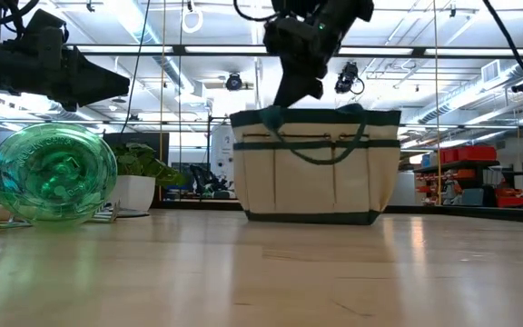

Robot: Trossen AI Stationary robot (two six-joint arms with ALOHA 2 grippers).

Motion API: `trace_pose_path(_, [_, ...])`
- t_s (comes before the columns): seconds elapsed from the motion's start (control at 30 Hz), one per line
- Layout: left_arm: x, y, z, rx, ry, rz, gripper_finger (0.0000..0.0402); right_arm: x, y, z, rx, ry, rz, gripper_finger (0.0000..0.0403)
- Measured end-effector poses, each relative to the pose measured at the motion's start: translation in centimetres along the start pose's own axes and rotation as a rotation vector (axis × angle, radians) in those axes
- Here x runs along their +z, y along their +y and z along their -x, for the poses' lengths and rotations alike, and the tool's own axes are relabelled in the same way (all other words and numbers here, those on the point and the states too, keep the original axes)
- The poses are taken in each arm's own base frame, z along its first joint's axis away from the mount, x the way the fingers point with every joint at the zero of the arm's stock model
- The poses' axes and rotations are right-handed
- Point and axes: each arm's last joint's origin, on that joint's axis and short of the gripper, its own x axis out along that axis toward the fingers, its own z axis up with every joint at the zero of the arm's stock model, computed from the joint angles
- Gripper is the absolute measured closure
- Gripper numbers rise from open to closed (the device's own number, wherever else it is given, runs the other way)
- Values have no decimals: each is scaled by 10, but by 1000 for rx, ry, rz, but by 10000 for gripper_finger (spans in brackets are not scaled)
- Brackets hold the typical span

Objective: Pick & Place Garden tools in Gardening bag
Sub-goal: Prepare the white gardening bag

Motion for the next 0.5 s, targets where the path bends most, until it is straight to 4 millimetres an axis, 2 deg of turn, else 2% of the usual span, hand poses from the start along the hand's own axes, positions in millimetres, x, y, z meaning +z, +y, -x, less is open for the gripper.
trace_pose_path(0.1, [0, 0, 0, -2, -3, 2, 234, -2, -4, -6, 12, 7, -9, 403])
trace_pose_path(0.5, [1, 1, 0, 18, -5, 8, 234, 0, -8, -7, -4, -12, 11, 403])
